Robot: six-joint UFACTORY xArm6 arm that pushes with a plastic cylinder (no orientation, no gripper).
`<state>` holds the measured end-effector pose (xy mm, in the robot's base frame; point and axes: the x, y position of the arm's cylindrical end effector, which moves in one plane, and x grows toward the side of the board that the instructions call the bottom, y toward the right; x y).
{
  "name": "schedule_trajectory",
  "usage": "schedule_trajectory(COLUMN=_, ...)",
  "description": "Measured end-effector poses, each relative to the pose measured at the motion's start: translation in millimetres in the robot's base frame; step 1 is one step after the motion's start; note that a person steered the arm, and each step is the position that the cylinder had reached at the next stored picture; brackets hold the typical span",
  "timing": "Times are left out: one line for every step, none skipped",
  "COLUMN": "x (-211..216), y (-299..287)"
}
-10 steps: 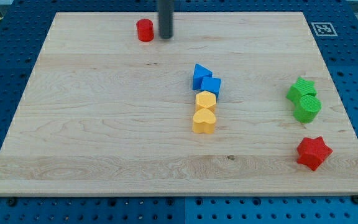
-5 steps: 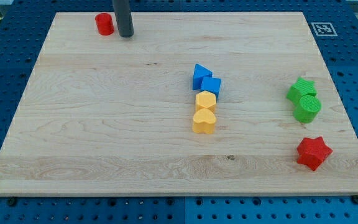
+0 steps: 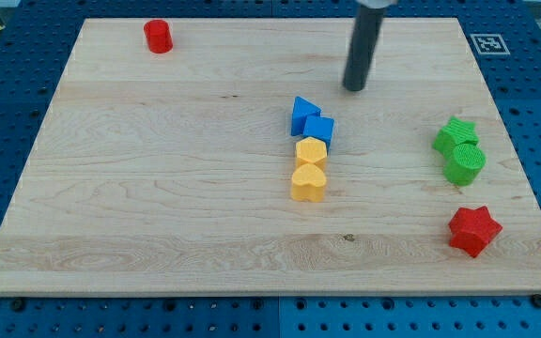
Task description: Place the yellow heart to the right of the red circle
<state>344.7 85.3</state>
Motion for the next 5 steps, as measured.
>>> schedule_trajectory(x=0, y=-83)
schedule_trajectory(x=26, y=-155)
schedule_trajectory(x=107, y=-164)
schedule_trajectory(x=178, y=-147)
schedule_trajectory(x=182, y=-85)
